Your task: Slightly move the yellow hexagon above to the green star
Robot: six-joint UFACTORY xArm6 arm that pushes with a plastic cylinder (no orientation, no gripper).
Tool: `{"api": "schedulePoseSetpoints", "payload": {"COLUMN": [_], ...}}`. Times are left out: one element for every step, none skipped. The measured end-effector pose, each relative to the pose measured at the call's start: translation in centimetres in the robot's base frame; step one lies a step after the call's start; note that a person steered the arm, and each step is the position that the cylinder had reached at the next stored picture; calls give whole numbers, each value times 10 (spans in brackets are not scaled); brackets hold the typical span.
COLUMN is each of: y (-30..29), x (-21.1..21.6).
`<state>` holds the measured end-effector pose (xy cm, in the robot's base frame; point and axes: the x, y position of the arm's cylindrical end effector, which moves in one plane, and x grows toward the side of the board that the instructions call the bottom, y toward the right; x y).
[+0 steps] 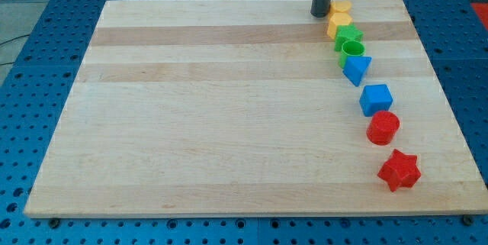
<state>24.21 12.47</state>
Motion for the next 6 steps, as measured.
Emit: {"api": "schedulePoseSetpoints", "payload": {"y": [-56, -103, -130, -132, -132, -148], "x": [9, 8, 2, -2, -2, 0]}}
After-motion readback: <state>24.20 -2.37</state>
